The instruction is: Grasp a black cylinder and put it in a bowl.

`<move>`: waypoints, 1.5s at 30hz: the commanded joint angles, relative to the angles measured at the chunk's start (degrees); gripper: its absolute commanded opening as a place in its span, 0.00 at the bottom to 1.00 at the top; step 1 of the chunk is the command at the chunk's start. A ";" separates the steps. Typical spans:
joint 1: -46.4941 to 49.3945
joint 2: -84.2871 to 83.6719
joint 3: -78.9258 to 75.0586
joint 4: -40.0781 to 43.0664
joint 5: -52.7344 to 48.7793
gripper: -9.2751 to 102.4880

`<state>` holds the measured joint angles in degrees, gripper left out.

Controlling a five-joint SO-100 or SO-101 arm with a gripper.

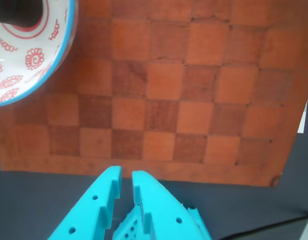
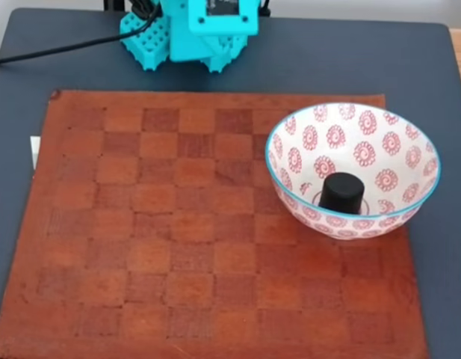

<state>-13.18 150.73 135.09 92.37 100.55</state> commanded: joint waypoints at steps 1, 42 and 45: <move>2.02 7.12 3.34 -0.70 0.35 0.08; 7.65 20.48 36.56 -34.19 2.02 0.09; 8.70 20.48 36.56 -34.19 1.93 0.09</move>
<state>-5.19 170.68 171.83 58.80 102.92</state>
